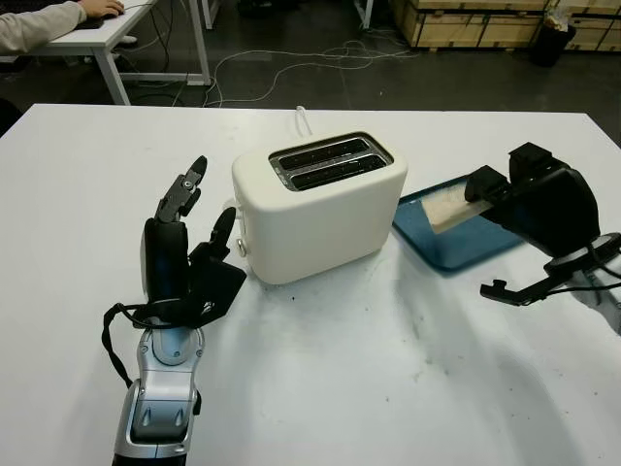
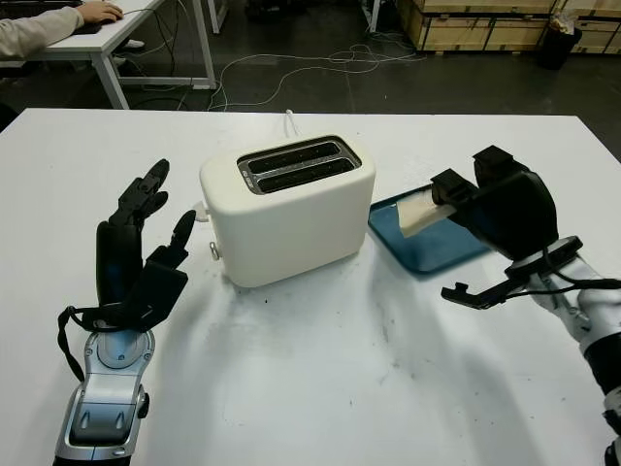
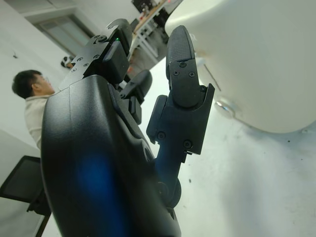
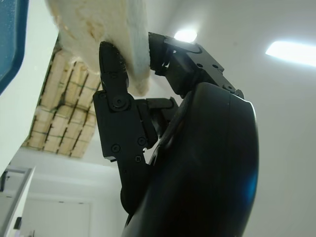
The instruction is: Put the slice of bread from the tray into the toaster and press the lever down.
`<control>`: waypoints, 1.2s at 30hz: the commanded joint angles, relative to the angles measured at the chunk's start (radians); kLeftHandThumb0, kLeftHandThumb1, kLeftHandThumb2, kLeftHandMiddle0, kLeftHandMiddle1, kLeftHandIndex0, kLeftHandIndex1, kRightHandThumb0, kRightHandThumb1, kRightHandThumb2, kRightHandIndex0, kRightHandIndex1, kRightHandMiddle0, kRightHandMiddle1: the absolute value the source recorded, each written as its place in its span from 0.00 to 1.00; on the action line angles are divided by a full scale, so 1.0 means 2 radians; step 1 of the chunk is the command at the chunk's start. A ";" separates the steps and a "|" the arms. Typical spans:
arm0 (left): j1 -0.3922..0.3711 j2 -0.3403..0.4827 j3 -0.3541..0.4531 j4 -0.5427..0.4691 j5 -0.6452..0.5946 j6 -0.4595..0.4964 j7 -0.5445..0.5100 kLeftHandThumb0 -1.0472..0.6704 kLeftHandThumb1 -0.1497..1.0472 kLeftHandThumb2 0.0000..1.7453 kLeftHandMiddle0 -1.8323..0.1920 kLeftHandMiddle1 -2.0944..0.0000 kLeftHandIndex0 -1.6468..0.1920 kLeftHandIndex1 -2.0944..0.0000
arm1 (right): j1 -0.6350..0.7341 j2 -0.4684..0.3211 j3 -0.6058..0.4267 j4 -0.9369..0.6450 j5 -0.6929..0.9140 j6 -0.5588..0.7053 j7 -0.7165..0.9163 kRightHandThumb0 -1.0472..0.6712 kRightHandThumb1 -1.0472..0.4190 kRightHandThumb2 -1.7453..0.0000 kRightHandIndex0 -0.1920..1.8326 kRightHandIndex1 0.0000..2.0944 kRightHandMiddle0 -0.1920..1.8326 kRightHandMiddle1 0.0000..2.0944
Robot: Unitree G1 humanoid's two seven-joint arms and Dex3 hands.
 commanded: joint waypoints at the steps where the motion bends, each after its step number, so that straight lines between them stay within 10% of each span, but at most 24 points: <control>1: -0.005 0.003 -0.002 -0.002 0.003 -0.002 0.000 0.33 0.89 0.23 0.80 0.66 0.66 1.00 | -0.020 -0.018 -0.019 -0.010 0.030 -0.016 0.036 0.42 0.09 0.87 0.35 0.83 0.29 0.79; 12: -0.005 0.001 0.000 -0.004 0.000 0.000 0.001 0.33 0.89 0.23 0.80 0.65 0.66 1.00 | -0.095 -0.012 -0.113 0.027 0.325 -0.119 0.346 0.44 0.09 0.89 0.41 0.83 0.36 0.75; 15: -0.004 0.000 0.000 -0.003 0.001 -0.001 0.003 0.33 0.89 0.22 0.80 0.65 0.66 1.00 | -0.122 -0.009 -0.132 0.023 0.394 -0.103 0.439 0.41 0.09 0.88 0.41 0.83 0.47 0.45; 25: -0.002 0.000 0.002 -0.004 -0.004 -0.002 0.000 0.34 0.89 0.22 0.80 0.65 0.66 1.00 | -0.279 0.013 -0.144 0.090 0.482 -0.030 0.679 0.39 0.09 0.87 0.44 0.83 0.34 0.81; 36: -0.002 0.002 0.003 -0.002 0.001 -0.004 0.002 0.33 0.89 0.22 0.80 0.66 0.66 1.00 | -0.400 0.075 -0.128 0.133 0.486 0.123 0.790 0.34 0.09 0.93 0.49 0.83 0.43 0.75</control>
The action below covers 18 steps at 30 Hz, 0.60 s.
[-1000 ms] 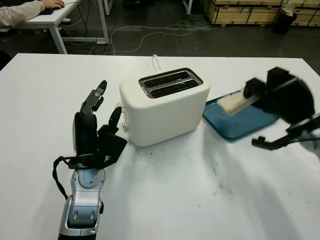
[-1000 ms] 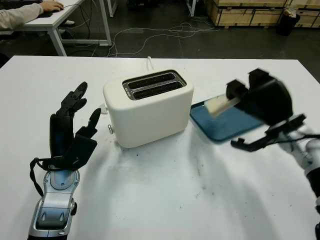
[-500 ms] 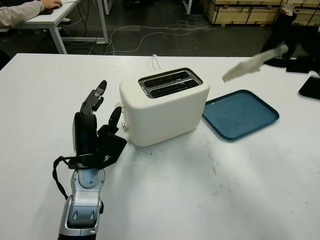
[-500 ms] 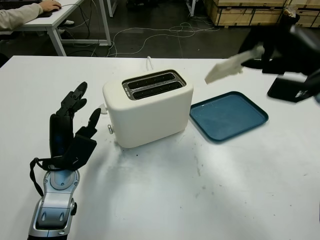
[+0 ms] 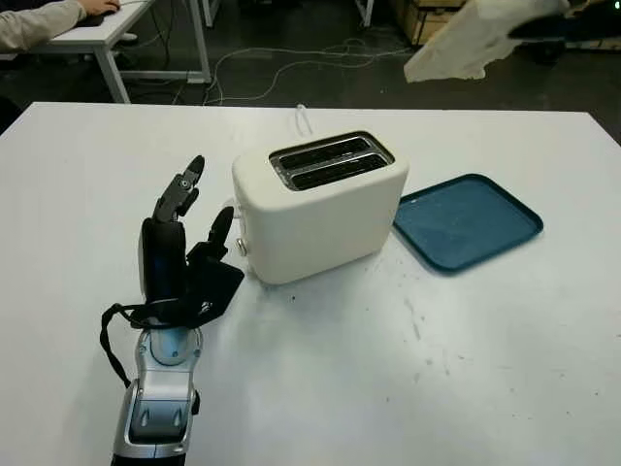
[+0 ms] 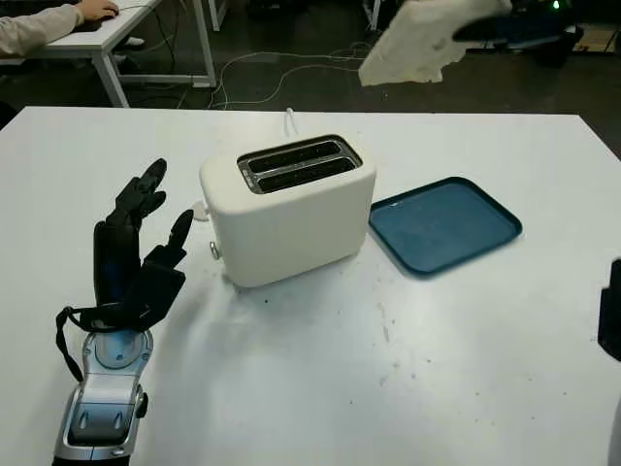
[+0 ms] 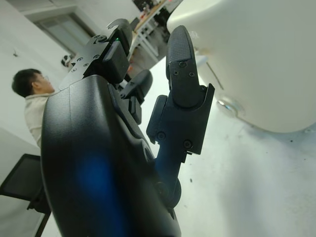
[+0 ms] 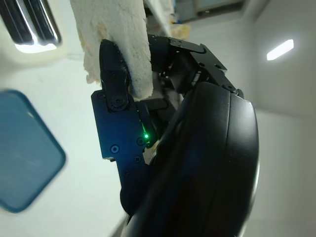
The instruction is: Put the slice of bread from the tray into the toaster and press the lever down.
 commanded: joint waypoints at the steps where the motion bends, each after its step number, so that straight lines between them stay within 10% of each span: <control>1: -0.001 0.002 -0.001 -0.001 0.000 -0.004 0.002 0.33 0.89 0.22 0.80 0.66 0.66 1.00 | -0.023 0.026 0.005 0.028 0.001 0.013 0.012 0.35 0.09 0.93 0.49 0.83 0.44 0.75; 18: 0.002 0.001 0.000 -0.002 -0.001 -0.005 0.004 0.34 0.89 0.22 0.80 0.66 0.66 1.00 | -0.062 0.133 0.049 0.100 -0.046 0.049 0.024 0.44 0.09 0.86 0.56 0.83 0.45 0.83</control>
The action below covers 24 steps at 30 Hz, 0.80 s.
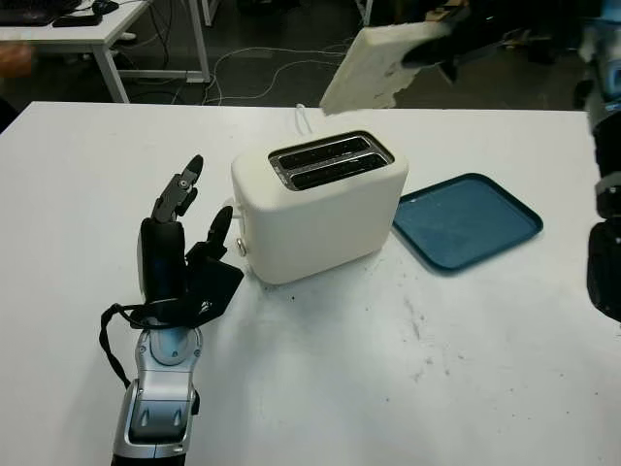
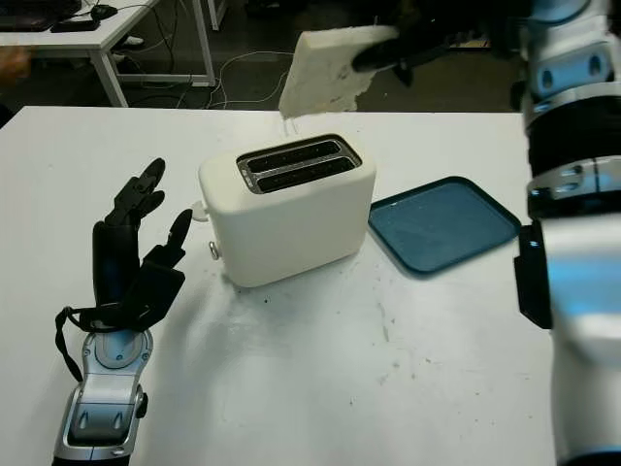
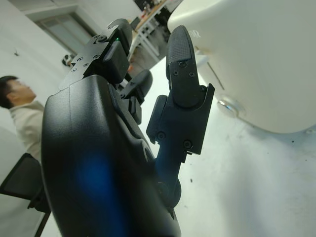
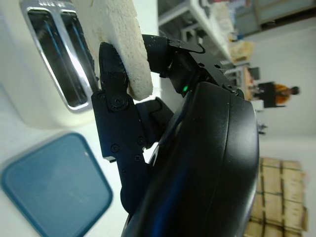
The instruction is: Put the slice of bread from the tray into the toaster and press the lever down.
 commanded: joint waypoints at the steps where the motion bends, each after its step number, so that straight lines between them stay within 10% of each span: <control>1: 0.001 0.001 -0.002 -0.002 0.003 -0.004 0.003 0.34 0.89 0.22 0.80 0.66 0.66 1.00 | -0.015 0.007 0.006 0.020 -0.012 -0.019 -0.006 0.41 0.09 0.87 0.56 0.83 0.45 0.83; 24: -0.004 -0.001 -0.004 0.000 0.005 -0.002 0.004 0.35 0.89 0.22 0.79 0.66 0.65 1.00 | -0.028 0.010 0.007 0.072 -0.037 -0.036 0.007 0.35 0.09 0.89 0.56 0.83 0.46 0.83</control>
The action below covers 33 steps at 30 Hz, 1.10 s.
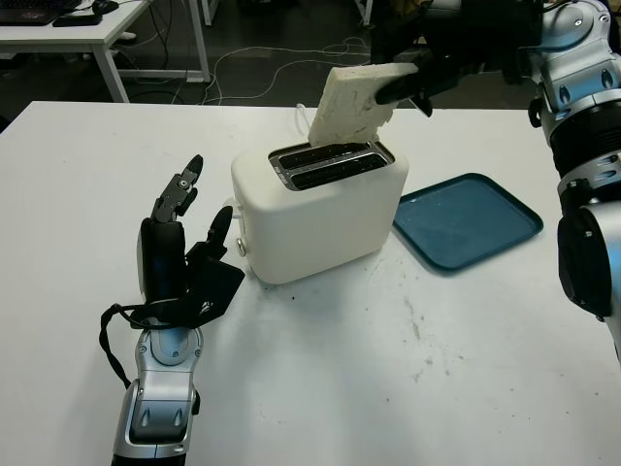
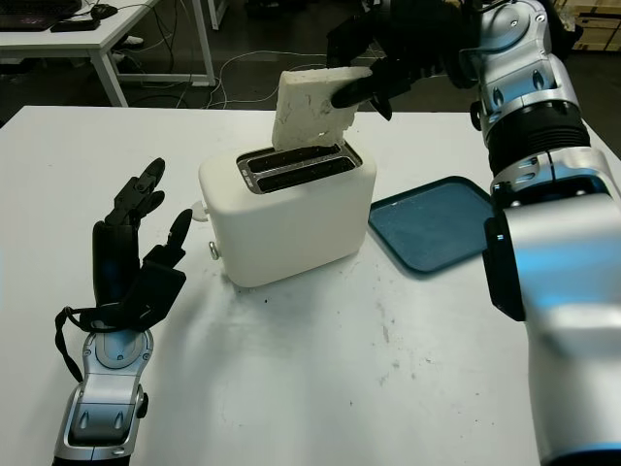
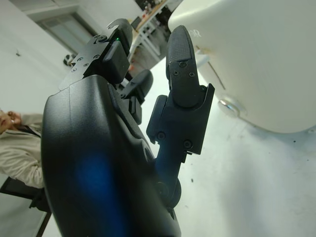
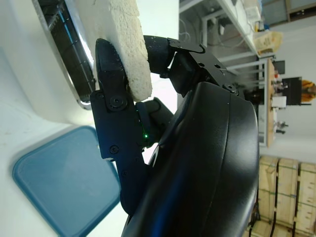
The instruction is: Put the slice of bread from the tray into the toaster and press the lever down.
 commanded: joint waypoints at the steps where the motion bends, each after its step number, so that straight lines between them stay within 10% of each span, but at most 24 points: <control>1: -0.004 0.000 -0.003 0.000 0.000 -0.003 0.002 0.34 0.89 0.22 0.79 0.66 0.65 1.00 | -0.013 -0.007 -0.004 -0.002 0.001 -0.001 0.008 0.35 0.09 0.90 0.56 0.83 0.46 0.83; 33: 0.000 -0.003 -0.005 -0.001 0.002 -0.006 0.005 0.35 0.89 0.22 0.79 0.66 0.65 1.00 | 0.010 0.036 0.031 -0.023 -0.015 0.034 0.045 0.37 0.09 0.90 0.62 0.83 0.51 0.83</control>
